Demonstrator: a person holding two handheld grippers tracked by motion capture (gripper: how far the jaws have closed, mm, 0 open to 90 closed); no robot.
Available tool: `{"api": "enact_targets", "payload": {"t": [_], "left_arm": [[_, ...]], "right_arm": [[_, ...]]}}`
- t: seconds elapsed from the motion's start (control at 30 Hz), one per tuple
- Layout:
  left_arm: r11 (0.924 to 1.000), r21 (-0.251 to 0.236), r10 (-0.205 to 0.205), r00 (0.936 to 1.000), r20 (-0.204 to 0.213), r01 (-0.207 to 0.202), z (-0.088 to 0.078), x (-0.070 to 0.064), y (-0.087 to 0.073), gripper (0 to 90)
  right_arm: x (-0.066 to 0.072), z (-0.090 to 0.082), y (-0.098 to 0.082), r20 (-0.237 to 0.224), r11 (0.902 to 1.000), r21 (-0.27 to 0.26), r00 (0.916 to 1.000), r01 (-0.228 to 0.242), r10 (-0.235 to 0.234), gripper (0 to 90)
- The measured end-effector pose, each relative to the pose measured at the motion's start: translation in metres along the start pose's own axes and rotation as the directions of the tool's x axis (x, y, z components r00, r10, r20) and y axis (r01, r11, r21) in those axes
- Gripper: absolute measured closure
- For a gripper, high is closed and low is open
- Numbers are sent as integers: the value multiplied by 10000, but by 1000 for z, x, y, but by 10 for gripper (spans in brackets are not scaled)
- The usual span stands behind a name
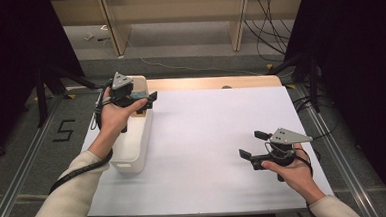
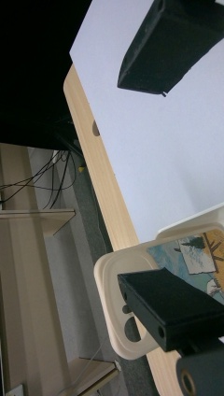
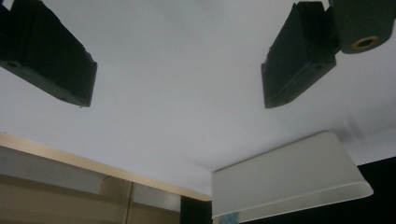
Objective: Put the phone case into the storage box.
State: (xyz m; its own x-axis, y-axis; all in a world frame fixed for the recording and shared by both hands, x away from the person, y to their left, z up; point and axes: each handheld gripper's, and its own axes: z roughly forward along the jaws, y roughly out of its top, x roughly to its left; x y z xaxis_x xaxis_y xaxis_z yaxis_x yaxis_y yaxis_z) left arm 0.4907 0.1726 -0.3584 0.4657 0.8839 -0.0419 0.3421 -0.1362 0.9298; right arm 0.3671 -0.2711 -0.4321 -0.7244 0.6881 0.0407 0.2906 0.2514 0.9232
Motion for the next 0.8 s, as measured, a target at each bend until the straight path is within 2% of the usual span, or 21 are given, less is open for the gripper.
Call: {"api": "enact_targets", "payload": {"t": [0.8], "left_arm": [[9998, -27, 194, 9987, 465, -193, -18, -18, -16, 62]], "right_arm": [[0, 0, 0, -22, 10000, -10, 10000, 16, -16, 113]]}}
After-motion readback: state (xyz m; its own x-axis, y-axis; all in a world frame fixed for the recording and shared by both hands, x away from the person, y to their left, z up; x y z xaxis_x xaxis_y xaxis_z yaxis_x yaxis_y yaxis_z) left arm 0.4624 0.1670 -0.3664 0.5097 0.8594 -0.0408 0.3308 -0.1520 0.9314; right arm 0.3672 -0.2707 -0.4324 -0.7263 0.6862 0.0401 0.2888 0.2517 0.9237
